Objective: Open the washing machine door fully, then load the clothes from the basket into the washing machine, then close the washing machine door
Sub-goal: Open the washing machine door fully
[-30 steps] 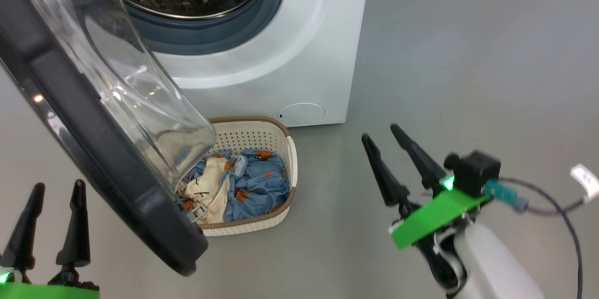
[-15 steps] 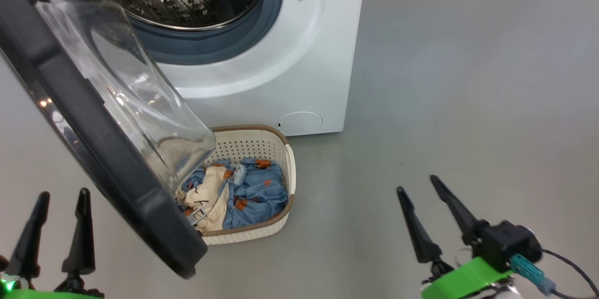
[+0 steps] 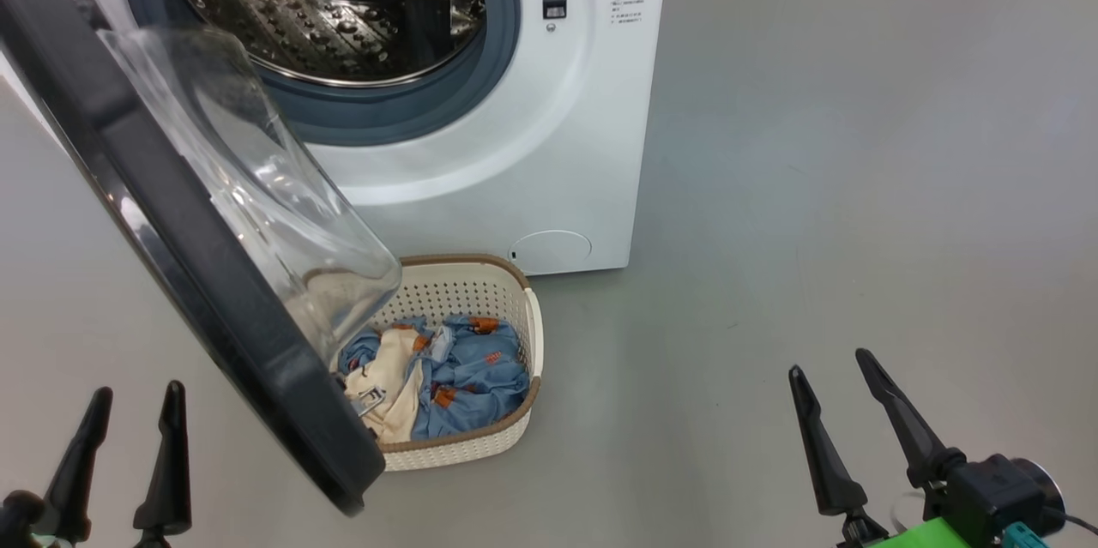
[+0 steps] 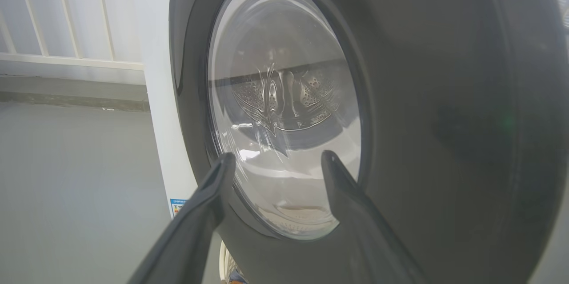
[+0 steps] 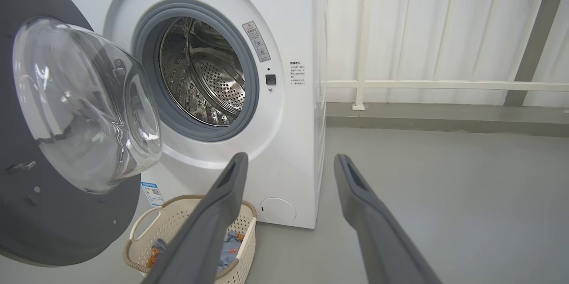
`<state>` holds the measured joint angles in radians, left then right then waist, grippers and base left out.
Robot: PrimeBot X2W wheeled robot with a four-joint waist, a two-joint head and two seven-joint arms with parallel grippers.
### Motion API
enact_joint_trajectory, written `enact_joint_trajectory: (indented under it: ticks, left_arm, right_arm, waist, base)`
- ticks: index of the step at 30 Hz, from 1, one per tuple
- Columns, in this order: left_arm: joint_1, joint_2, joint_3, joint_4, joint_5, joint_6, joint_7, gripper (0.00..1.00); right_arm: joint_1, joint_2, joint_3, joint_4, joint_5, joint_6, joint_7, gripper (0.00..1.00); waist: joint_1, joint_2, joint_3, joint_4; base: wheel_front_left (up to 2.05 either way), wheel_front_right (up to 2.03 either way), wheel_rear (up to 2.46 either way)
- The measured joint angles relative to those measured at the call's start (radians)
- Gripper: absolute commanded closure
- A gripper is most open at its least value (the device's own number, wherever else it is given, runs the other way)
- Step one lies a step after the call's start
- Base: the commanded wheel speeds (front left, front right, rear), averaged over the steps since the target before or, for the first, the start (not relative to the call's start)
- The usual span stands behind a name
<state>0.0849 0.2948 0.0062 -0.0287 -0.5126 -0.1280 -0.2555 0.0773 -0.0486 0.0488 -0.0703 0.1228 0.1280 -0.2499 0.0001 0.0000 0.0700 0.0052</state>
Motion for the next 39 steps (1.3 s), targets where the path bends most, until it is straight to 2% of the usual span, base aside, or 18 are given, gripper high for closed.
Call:
enact_joint_trajectory:
  ticks: [39]
  left_arm:
    - [0.018,0.005,-0.030,0.025,0.028,0.000,0.000,0.00]
  right_arm:
    - [0.025,0.002,-0.027,0.033,-0.009,0.000,0.000,0.00]
  waist:
    - [0.0000,0.0000,-0.001,0.013]
  base:
    - [0.00,0.00,0.00]
